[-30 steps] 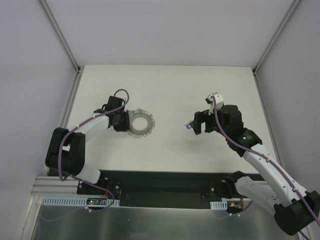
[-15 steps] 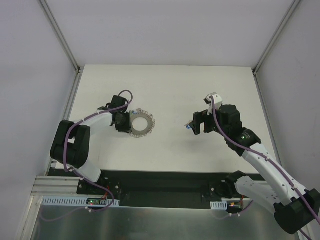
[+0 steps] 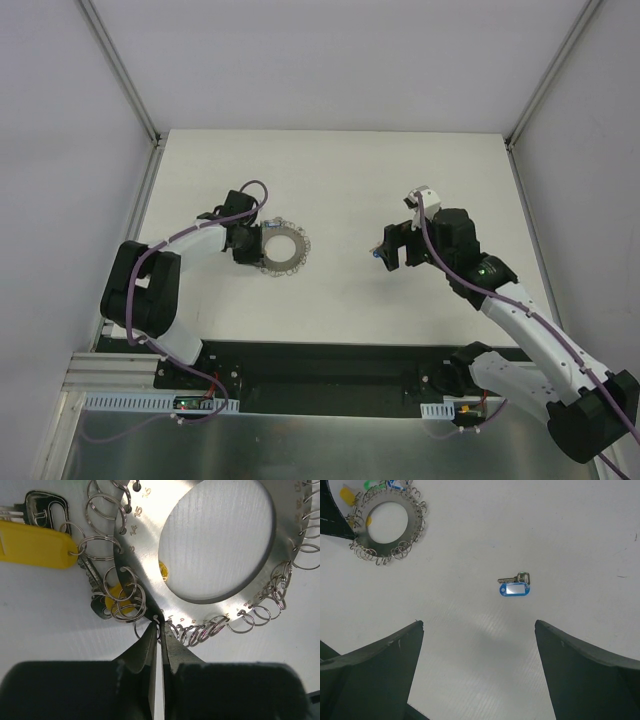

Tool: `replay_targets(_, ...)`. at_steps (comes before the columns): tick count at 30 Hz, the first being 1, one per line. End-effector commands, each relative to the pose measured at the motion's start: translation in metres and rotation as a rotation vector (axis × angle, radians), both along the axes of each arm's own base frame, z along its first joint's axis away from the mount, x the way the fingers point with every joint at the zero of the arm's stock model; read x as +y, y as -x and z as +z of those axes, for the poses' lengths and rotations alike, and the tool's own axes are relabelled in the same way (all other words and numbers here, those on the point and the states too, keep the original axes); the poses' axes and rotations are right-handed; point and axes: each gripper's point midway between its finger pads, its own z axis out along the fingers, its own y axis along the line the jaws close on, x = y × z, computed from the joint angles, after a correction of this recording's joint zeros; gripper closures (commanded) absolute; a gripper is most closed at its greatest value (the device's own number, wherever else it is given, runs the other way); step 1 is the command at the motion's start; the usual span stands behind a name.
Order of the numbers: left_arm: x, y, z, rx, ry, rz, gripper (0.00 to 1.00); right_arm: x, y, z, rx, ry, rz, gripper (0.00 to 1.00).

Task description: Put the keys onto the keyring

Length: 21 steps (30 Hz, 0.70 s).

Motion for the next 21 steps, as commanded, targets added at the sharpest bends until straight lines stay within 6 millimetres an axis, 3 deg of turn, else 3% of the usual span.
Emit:
replay_targets(1, -0.003, 0.002, 0.018, -0.017, 0.005, -0.022, 1.00, 0.007, -0.010, 0.024, -0.071, -0.023, 0.006, 0.03)
replay_targets(8, -0.001, -0.004, 0.040, -0.072, 0.006, -0.024, 1.00, 0.015, -0.011, 0.032, -0.081, -0.040, 0.040, 0.03)
replay_targets(13, -0.006, -0.011, 0.070, -0.155, 0.045, -0.032, 1.00, 0.027, -0.011, 0.040, -0.089, -0.087, 0.077, 0.03)
replay_targets(17, -0.015, -0.015, 0.092, -0.219, 0.096, -0.063, 1.00, 0.045, -0.009, 0.049, -0.093, -0.151, 0.137, 0.03)
replay_targets(21, -0.024, -0.019, 0.127, -0.337, 0.163, -0.113, 1.00, 0.068, -0.007, 0.059, -0.083, -0.222, 0.202, 0.03)
